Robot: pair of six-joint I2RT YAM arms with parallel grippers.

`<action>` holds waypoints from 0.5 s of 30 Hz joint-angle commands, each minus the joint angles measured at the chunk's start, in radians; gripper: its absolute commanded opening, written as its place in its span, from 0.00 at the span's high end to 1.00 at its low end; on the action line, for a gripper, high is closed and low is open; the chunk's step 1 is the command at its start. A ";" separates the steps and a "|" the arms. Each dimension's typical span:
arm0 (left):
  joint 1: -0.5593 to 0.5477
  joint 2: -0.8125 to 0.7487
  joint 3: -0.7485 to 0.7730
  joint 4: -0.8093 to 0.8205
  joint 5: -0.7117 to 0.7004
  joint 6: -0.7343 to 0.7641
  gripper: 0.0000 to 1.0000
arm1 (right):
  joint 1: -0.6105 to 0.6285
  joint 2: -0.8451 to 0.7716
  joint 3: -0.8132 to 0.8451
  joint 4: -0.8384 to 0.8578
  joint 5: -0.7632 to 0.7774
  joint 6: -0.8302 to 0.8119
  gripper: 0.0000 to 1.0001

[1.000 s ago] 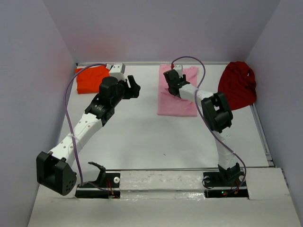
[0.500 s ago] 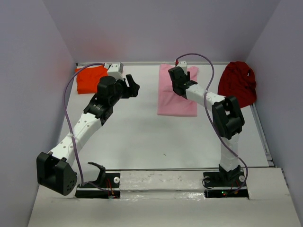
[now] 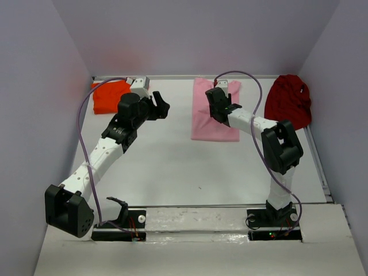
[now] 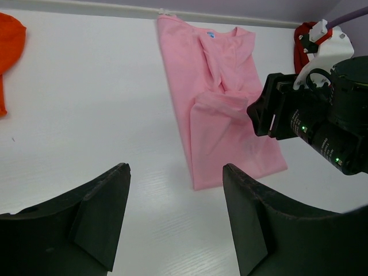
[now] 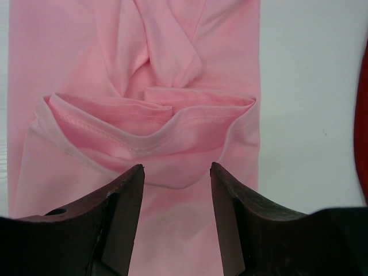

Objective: Fold and stack the t-shirts
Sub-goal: Fold the tshirt

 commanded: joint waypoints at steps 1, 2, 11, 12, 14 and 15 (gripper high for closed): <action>0.005 -0.021 -0.005 0.044 0.028 -0.002 0.26 | 0.005 0.013 0.016 0.080 -0.041 -0.014 0.44; 0.007 -0.021 -0.006 0.045 0.029 -0.002 0.26 | 0.005 0.026 0.022 0.081 -0.050 -0.015 0.44; 0.007 -0.019 -0.008 0.050 0.048 -0.004 0.26 | 0.005 0.142 0.097 0.152 -0.137 -0.063 0.40; 0.005 -0.019 -0.009 0.050 0.048 -0.002 0.26 | 0.005 0.156 0.097 0.185 -0.145 -0.064 0.40; 0.007 -0.021 -0.011 0.050 0.049 -0.002 0.26 | 0.005 0.170 0.097 0.209 -0.157 -0.075 0.39; 0.007 -0.021 -0.011 0.051 0.051 -0.004 0.26 | 0.005 0.185 0.114 0.209 -0.153 -0.075 0.39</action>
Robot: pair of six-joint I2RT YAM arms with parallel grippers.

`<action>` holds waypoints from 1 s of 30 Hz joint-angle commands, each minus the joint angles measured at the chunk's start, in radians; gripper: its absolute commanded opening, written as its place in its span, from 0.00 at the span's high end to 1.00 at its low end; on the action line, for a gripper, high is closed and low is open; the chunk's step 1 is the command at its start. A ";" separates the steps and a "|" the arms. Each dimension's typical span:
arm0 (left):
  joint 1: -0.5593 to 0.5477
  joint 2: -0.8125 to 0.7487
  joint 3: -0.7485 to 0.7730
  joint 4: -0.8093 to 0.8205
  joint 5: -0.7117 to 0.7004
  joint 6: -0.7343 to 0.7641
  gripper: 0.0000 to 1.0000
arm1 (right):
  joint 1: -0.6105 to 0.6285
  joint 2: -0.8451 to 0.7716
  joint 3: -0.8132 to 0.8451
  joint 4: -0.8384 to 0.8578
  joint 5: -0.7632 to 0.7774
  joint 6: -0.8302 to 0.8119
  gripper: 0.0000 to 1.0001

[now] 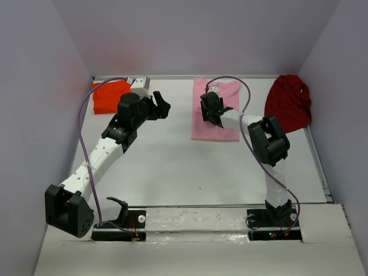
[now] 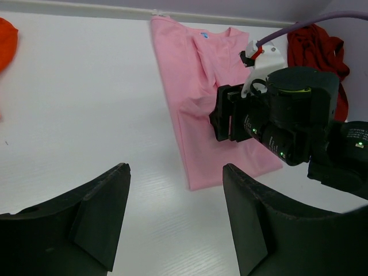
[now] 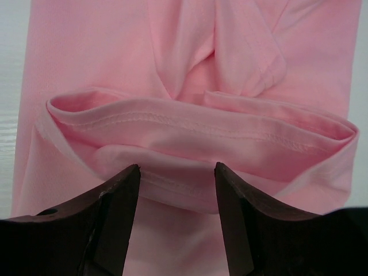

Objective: Fold and stack the t-shirts
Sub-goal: Fold the tshirt

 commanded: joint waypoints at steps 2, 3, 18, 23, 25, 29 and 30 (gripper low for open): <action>0.007 -0.020 -0.011 0.042 0.033 0.000 0.26 | 0.005 0.023 0.073 0.121 -0.034 -0.027 0.39; 0.005 -0.019 -0.009 0.042 0.036 -0.001 0.26 | 0.005 0.025 0.082 0.133 -0.032 -0.029 0.39; 0.007 -0.019 -0.011 0.046 0.044 0.002 0.26 | 0.005 -0.089 0.099 0.123 0.046 -0.101 0.39; 0.007 -0.021 -0.013 0.048 0.047 -0.001 0.26 | 0.005 -0.171 0.024 0.167 0.078 -0.127 0.40; 0.007 -0.021 -0.014 0.049 0.048 -0.001 0.26 | 0.005 -0.197 0.001 0.201 0.090 -0.150 0.39; 0.007 -0.020 -0.014 0.051 0.050 -0.001 0.26 | 0.005 -0.225 -0.017 0.195 0.072 -0.146 0.39; 0.007 -0.018 -0.014 0.049 0.051 0.002 0.26 | 0.005 -0.231 -0.021 0.170 0.066 -0.130 0.39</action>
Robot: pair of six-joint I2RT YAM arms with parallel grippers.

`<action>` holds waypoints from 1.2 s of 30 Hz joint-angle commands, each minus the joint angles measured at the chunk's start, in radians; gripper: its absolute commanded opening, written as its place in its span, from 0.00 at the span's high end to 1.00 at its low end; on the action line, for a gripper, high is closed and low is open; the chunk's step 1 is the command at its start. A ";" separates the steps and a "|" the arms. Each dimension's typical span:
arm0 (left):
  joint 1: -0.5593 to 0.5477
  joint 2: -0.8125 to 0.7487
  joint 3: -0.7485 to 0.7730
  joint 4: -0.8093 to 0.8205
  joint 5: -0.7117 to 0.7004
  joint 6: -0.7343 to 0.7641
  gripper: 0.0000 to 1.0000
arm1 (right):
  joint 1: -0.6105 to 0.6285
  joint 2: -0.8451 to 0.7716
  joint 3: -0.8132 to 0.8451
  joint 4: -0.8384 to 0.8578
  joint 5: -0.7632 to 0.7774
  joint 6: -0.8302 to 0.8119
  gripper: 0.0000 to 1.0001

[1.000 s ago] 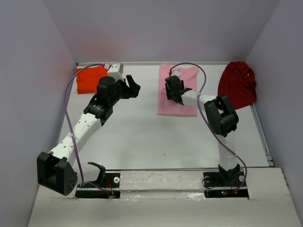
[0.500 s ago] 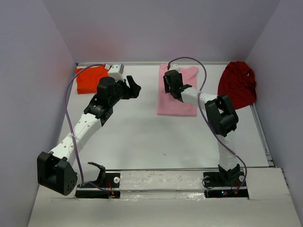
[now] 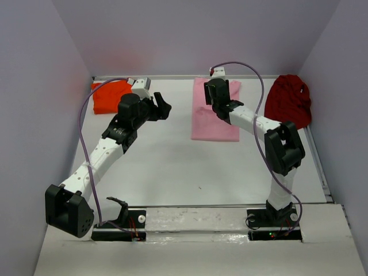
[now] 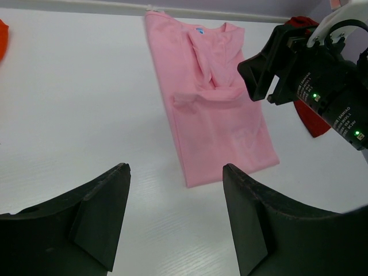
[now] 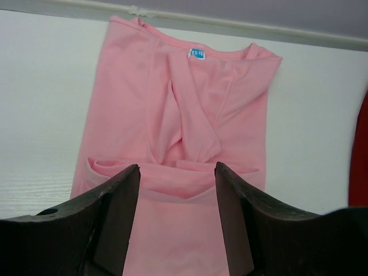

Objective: Fold and stack the t-shirts
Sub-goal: Fold the tshirt

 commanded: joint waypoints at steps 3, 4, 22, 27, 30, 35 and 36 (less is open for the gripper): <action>0.005 -0.016 -0.003 0.041 0.027 0.002 0.26 | 0.005 -0.089 -0.067 0.010 -0.026 0.069 0.40; 0.005 -0.016 -0.002 0.039 0.022 0.002 0.26 | 0.005 -0.098 -0.087 0.005 -0.032 0.083 0.40; 0.007 -0.023 0.000 0.035 0.013 0.008 0.26 | 0.014 0.041 -0.094 0.008 -0.094 0.189 0.40; 0.007 -0.026 0.001 0.029 -0.004 0.015 0.26 | 0.014 0.096 -0.043 -0.002 -0.091 0.199 0.40; 0.007 -0.026 0.001 0.029 -0.006 0.015 0.26 | 0.014 0.153 0.003 -0.015 -0.072 0.189 0.40; 0.007 -0.023 0.001 0.027 -0.006 0.016 0.26 | 0.014 0.193 0.043 -0.015 -0.055 0.169 0.40; 0.007 -0.023 0.000 0.027 -0.007 0.016 0.26 | 0.014 0.198 0.048 -0.015 -0.052 0.169 0.40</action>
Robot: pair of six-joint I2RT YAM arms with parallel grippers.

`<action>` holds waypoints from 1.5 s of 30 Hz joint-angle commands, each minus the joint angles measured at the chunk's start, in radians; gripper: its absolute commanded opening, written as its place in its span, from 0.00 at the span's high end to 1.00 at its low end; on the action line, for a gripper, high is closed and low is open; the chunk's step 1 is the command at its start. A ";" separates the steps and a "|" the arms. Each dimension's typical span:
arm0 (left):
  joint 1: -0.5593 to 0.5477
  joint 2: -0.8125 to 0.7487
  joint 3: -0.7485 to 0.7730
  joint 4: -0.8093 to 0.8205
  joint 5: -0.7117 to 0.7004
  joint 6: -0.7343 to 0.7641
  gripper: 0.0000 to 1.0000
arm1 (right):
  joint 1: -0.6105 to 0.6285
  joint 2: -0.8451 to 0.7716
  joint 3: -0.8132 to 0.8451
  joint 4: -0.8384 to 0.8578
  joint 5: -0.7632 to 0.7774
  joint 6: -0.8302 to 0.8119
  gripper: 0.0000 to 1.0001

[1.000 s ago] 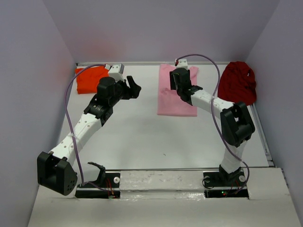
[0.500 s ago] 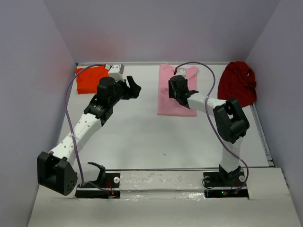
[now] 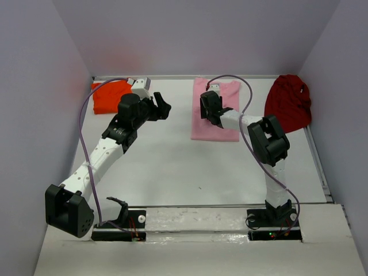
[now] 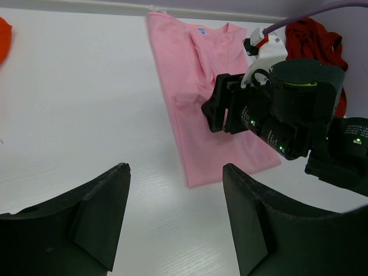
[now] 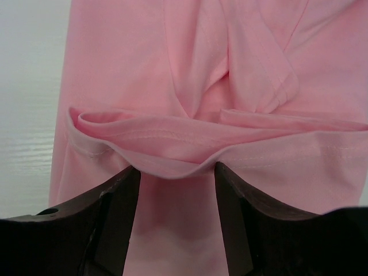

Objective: Fold and stack the t-shirts
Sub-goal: Fold the tshirt

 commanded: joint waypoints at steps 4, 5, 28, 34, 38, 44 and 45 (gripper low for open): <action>0.005 -0.024 0.000 0.028 -0.003 0.016 0.26 | -0.023 0.049 0.080 -0.007 0.018 -0.006 0.40; 0.005 -0.024 0.001 0.026 -0.006 0.018 0.26 | -0.033 0.061 0.096 -0.014 0.012 -0.003 0.40; -0.014 0.000 -0.017 0.029 -0.022 -0.039 0.25 | -0.044 -0.575 -0.224 -0.097 -0.196 0.008 0.39; -0.053 0.063 -0.179 0.112 0.091 -0.241 0.27 | -0.044 -0.799 -0.440 -0.185 -0.180 0.137 0.39; -0.071 0.108 -0.315 0.308 0.139 -0.344 0.28 | -0.044 -0.847 -0.554 -0.232 -0.172 0.222 0.41; -0.126 0.177 -0.367 0.384 0.124 -0.347 0.28 | -0.044 -0.933 -0.681 -0.265 -0.190 0.324 0.39; -0.131 0.189 -0.368 0.390 0.121 -0.346 0.27 | -0.044 -0.931 -0.686 -0.263 -0.177 0.325 0.39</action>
